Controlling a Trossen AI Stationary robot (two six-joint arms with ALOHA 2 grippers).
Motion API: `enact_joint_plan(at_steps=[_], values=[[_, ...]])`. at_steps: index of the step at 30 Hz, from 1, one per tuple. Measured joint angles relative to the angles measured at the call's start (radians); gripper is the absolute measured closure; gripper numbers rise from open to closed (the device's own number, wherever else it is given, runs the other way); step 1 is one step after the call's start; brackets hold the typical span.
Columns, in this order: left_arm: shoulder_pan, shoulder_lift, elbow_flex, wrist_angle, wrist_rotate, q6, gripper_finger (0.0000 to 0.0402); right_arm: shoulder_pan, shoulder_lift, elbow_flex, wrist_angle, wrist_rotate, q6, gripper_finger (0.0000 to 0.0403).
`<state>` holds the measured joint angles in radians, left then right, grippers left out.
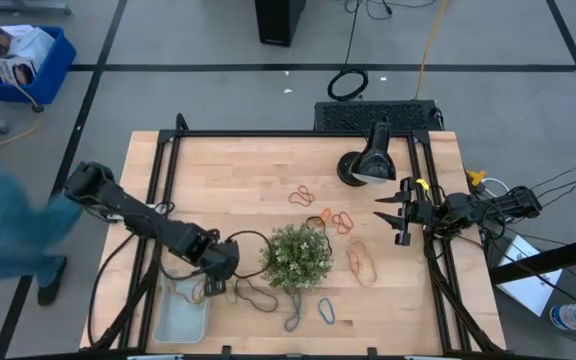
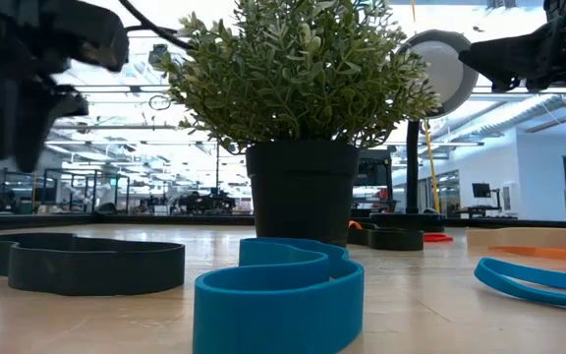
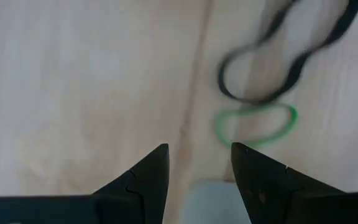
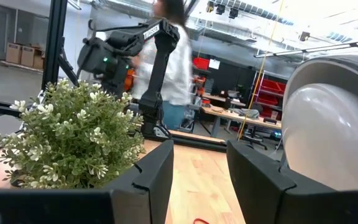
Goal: Pick and place rubber bands into bin
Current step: Put the green rubber band into the blue bin
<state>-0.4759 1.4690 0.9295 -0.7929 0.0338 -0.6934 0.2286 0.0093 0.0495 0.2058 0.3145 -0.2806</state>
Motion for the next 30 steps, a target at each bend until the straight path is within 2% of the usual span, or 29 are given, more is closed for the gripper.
enact_joint_plan(at_steps=[6, 17, 30], values=[[-0.026, 0.068, 0.0, 0.075, 0.011, -0.025, 0.0222, 0.0, 0.0, 0.0, 0.0, 0.001, 0.0, 0.0257], [-0.023, 0.173, 0.0, 0.091, 0.02, -0.068, 0.0222, 0.0, 0.0, 0.0, 0.0, 0.002, 0.005, 0.0257], [-0.023, 0.214, 0.0, 0.101, 0.046, -0.099, 0.0222, 0.0, 0.0, 0.0, -0.001, 0.002, 0.005, 0.0257]])
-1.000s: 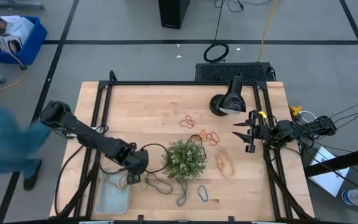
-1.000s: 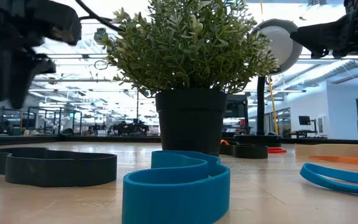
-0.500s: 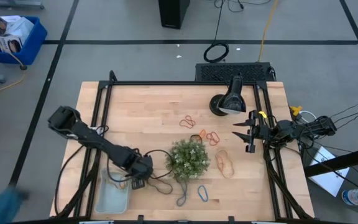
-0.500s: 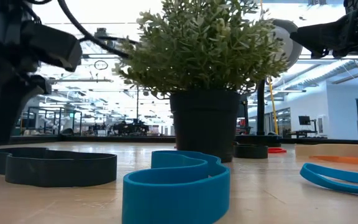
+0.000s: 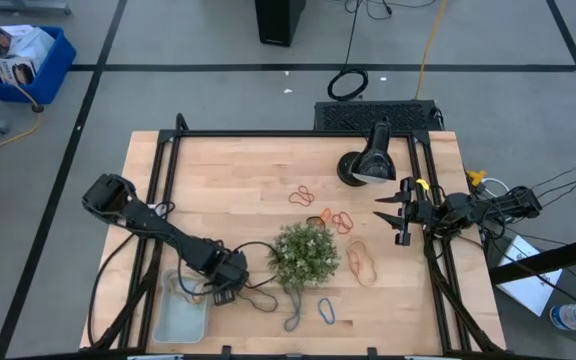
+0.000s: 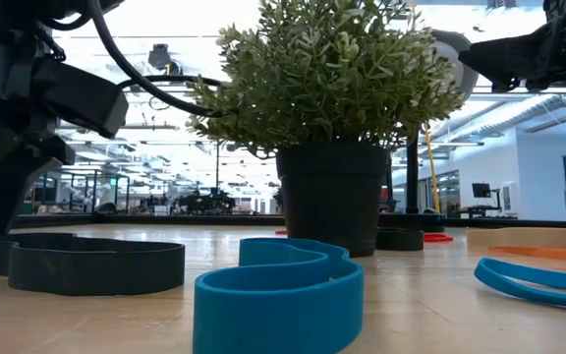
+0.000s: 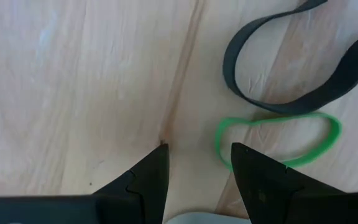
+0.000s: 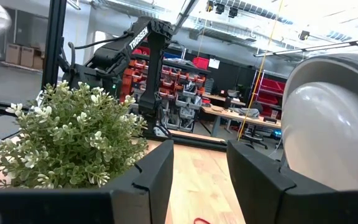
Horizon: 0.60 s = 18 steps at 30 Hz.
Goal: Pick and place rubber bands into bin
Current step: Put the green rubber band into the blue bin
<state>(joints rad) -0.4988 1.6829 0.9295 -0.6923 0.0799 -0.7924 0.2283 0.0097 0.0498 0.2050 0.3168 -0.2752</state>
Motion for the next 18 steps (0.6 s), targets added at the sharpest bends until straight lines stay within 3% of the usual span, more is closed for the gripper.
enact_joint_plan(at_steps=[18], values=[[0.0, -0.001, 0.0, 0.017, -0.052, -0.004, 0.0222, 0.0, 0.0, 0.0, 0.0, 0.0, -0.002, 0.0257]])
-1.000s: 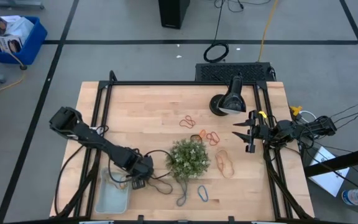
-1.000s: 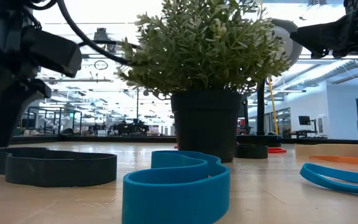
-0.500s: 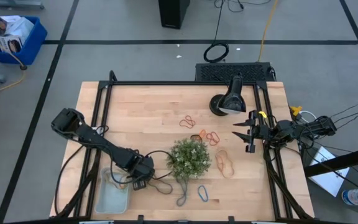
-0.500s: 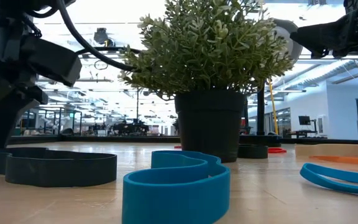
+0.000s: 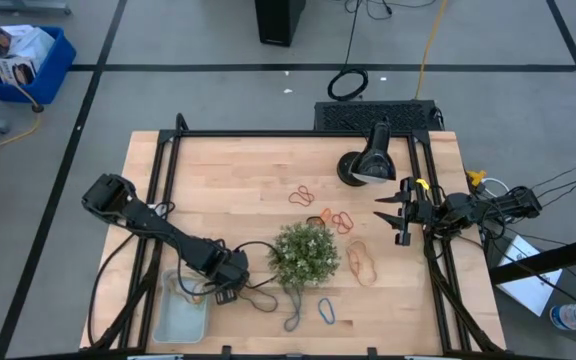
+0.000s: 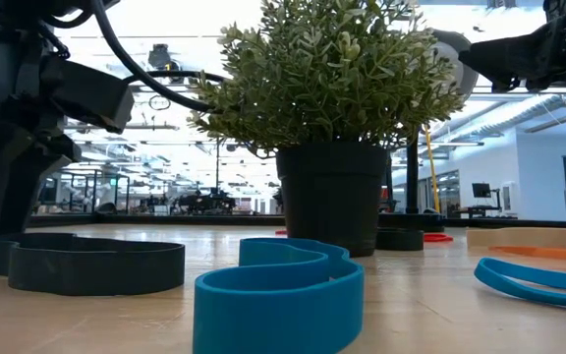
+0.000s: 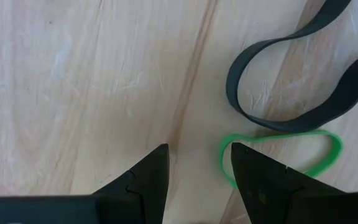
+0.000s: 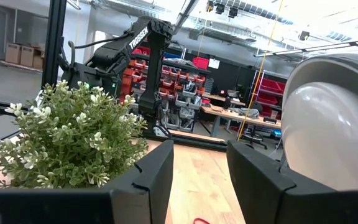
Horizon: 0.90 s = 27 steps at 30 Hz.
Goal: Pick and place rubber bands into bin
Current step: Put the green rubber band into the blue bin
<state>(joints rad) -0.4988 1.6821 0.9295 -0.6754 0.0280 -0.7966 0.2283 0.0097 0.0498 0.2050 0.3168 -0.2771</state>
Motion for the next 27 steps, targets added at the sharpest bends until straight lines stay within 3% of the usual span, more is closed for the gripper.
enact_joint_plan(at_steps=[18, 22, 27], values=[[-0.004, 0.0, 0.0, -0.009, 0.021, -0.044, 0.0222, 0.0, 0.0, 0.0, 0.0, 0.0, -0.008, 0.0257], [-0.008, 0.021, 0.001, -0.007, -0.018, -0.049, 0.0222, 0.0, 0.0, 0.0, 0.0, 0.0, -0.008, 0.0257], [-0.005, 0.051, 0.004, -0.006, 0.016, -0.019, 0.0222, 0.0, 0.0, 0.0, -0.003, 0.0, -0.008, 0.0257]])
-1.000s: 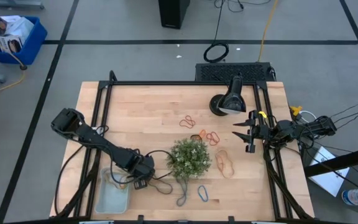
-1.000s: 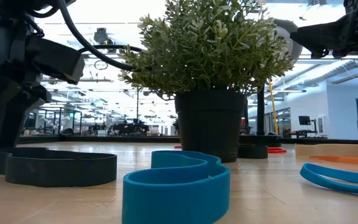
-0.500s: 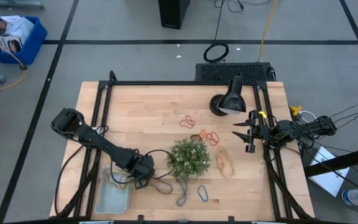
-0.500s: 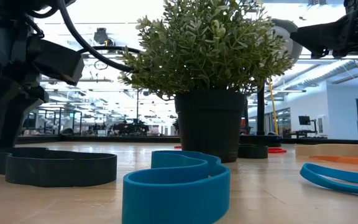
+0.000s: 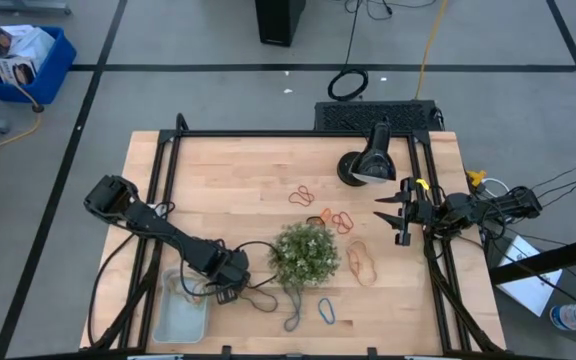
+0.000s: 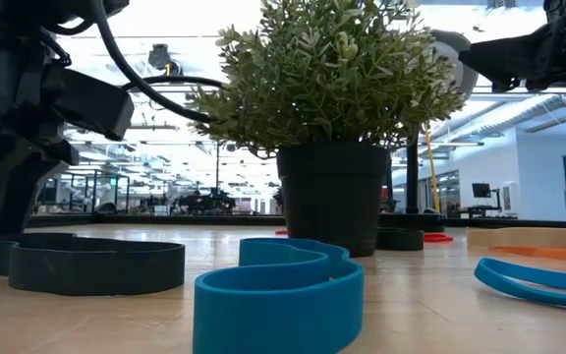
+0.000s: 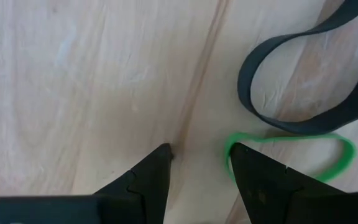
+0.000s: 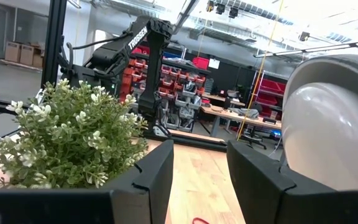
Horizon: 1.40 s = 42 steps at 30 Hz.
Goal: Pick and place rubber bands into bin
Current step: Put the green rubber band into the blue bin
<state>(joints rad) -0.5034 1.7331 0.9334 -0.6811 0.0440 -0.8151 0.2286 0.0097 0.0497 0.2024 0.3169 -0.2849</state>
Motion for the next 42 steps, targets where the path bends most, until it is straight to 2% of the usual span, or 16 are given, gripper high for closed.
enact_joint_plan(at_steps=[5, 15, 22, 28, 35, 42], values=[[0.0, 0.002, -0.001, -0.001, 0.0, 0.006, 0.0243, 0.0, 0.0, 0.0, -0.005, 0.0, 0.0, 0.0257], [-0.001, -0.001, -0.003, 0.011, -0.01, 0.005, 0.039, 0.0, 0.0, 0.0, -0.005, 0.0, -0.016, 0.0257], [0.004, -0.047, -0.009, 0.013, -0.009, 0.004, 0.0397, 0.0, 0.0, 0.0, -0.004, 0.0, -0.016, 0.0257], [0.012, -0.138, -0.009, -0.008, -0.014, -0.016, 0.0398, 0.0, 0.0, 0.0, 0.003, 0.0, -0.016, 0.0257], [0.012, -0.272, -0.007, -0.011, -0.094, 0.087, 0.0398, 0.0, 0.0, 0.0, 0.003, 0.0, -0.016, 0.0257], [0.011, -0.434, -0.007, -0.022, -0.07, 0.073, 0.0397, 0.0, 0.0, 0.0, 0.003, 0.0, -0.016, 0.0257]])
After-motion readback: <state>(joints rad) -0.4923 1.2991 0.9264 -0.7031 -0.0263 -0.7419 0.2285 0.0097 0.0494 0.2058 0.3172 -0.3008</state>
